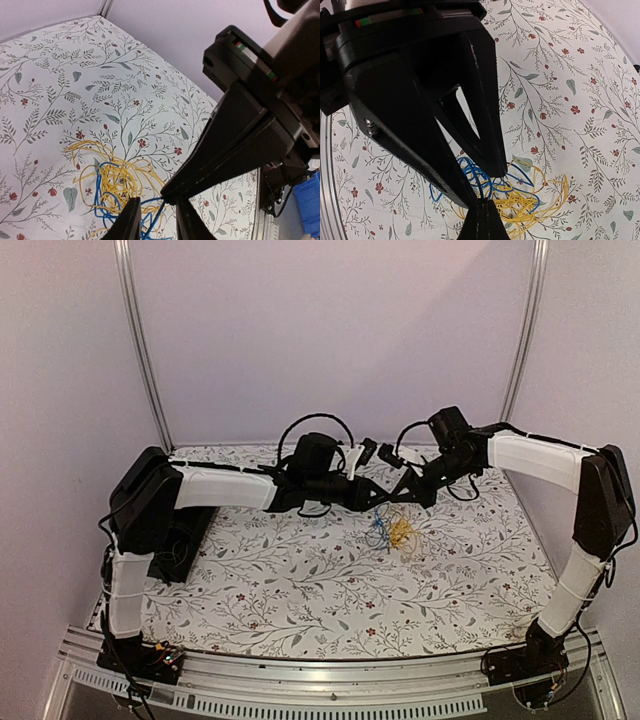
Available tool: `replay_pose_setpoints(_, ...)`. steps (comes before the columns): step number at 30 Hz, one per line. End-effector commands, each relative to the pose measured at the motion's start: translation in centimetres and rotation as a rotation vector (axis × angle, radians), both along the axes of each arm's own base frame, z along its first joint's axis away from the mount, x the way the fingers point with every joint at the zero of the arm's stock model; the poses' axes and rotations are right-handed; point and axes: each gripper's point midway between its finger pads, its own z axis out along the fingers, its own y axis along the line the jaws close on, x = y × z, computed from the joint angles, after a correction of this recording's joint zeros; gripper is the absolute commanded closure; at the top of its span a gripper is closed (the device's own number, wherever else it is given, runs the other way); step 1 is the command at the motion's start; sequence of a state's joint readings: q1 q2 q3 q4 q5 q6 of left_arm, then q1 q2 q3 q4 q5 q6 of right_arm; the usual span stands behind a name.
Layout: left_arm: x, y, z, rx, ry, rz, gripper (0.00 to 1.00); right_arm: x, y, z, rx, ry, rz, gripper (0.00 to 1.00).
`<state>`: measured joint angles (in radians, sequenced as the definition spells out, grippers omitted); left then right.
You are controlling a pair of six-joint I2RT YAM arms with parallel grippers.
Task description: Untangle the cables
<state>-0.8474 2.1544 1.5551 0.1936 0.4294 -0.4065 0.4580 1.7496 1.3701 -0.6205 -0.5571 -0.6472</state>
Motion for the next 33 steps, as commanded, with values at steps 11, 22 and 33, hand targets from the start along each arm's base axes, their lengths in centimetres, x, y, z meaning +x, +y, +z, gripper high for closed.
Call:
replay_pose_setpoints(11,0.5,0.8,-0.7,0.012,0.030,0.026,1.00,1.0,0.4,-0.5,0.072,-0.005,-0.043,0.67)
replay_pose_setpoints(22,0.7,3.2,-0.2,0.002,0.035,0.116,1.00,2.4,2.8,-8.1,0.079,0.134,-0.105,0.43)
replay_pose_setpoints(33,0.4,4.7,1.7,-0.010,-0.003,0.158,1.00,2.1,2.4,-16.7,-0.039,0.397,-0.301,0.80)
